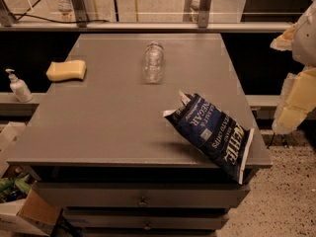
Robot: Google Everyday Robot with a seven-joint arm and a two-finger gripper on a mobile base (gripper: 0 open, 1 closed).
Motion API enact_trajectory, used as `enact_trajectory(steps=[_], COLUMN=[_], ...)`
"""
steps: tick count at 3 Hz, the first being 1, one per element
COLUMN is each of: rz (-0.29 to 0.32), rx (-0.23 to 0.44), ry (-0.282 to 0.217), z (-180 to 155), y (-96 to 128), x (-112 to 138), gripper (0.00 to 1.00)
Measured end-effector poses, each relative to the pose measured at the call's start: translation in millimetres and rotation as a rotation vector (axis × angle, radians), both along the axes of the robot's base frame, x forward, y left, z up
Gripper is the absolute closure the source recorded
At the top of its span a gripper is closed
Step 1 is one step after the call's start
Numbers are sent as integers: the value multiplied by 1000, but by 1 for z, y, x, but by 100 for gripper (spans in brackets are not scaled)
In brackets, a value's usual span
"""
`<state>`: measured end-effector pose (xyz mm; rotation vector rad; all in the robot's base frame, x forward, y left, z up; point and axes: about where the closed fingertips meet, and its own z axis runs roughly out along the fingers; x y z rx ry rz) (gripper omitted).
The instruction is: Move blue chip bag near sponge
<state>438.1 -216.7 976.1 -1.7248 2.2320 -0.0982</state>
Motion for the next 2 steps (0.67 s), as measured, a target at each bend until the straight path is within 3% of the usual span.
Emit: enact_trajectory(steps=[1, 2], rz=[0, 30], rx=[0, 55], ry=[0, -30], z=[0, -3], y=[0, 11], x=[0, 7], gripper=[0, 0])
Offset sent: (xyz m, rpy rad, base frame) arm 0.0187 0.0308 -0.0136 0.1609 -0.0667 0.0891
